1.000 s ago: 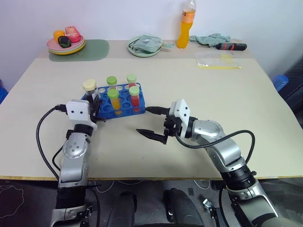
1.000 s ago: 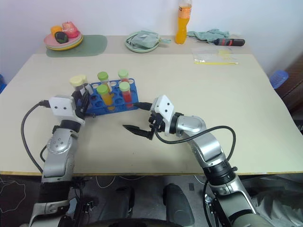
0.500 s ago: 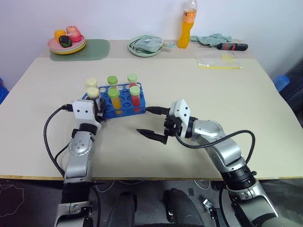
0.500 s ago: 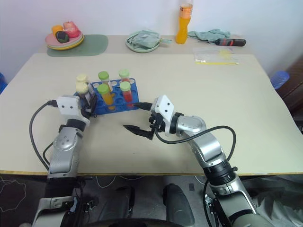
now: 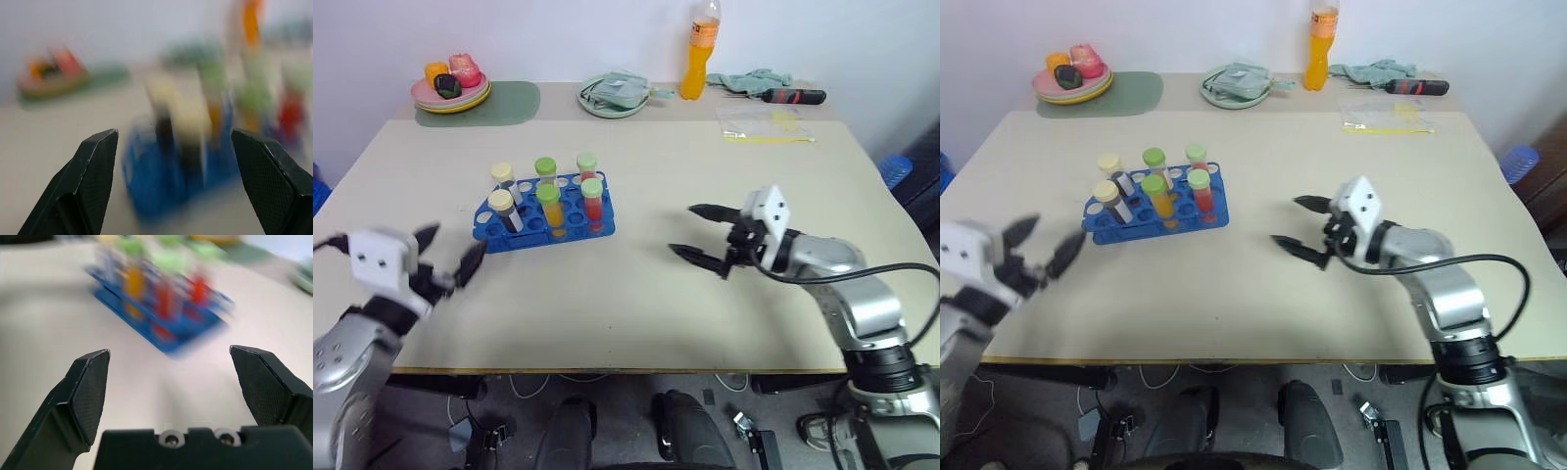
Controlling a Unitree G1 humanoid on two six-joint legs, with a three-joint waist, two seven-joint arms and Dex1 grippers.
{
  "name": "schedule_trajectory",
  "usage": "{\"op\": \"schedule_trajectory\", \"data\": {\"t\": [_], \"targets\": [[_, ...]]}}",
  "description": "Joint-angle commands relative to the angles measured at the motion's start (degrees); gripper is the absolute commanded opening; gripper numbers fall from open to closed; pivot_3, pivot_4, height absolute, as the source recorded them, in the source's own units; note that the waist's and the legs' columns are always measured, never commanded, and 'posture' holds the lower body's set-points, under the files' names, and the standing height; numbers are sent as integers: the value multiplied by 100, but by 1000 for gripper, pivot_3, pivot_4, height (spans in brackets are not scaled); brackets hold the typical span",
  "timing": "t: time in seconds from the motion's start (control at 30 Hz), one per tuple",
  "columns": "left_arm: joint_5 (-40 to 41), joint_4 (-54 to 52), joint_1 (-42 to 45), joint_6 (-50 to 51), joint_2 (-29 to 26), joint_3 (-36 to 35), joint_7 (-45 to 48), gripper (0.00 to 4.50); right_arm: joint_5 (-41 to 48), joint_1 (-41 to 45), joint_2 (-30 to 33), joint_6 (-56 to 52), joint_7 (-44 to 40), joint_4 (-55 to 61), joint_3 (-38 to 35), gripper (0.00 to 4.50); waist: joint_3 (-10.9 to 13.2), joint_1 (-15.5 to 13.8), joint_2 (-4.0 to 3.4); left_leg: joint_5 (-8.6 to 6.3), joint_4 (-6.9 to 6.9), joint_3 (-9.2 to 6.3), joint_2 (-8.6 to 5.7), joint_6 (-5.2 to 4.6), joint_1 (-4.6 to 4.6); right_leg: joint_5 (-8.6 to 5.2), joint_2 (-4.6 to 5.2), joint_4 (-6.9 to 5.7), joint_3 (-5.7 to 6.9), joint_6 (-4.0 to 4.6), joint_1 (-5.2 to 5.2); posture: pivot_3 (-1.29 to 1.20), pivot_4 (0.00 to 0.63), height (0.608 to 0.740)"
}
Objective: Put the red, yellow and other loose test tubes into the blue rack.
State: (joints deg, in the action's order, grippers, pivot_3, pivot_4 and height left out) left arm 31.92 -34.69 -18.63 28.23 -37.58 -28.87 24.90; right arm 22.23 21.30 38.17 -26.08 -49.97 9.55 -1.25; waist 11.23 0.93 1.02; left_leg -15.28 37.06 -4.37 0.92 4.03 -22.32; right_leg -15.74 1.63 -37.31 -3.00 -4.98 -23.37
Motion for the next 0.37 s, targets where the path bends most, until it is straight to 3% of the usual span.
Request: {"op": "schedule_trajectory", "data": {"t": [0.03,0.37], "targets": [[-209,-61,-47,-106,-102,-2,201,3768,-60,-8,192,250,-122,-248,-261,4353,1,-4,1,0,1,0,1,0,0,-1,-2,1,0,2,0,0,150,740],[-722,274,121,-294,137,414,224,3768,-155,-184,268,422,-230,-344,-275,4353,1,16,1,-1,0,3,4,-3,-1,9,-4,2,-3,-16,-1,0,150,740]]}}
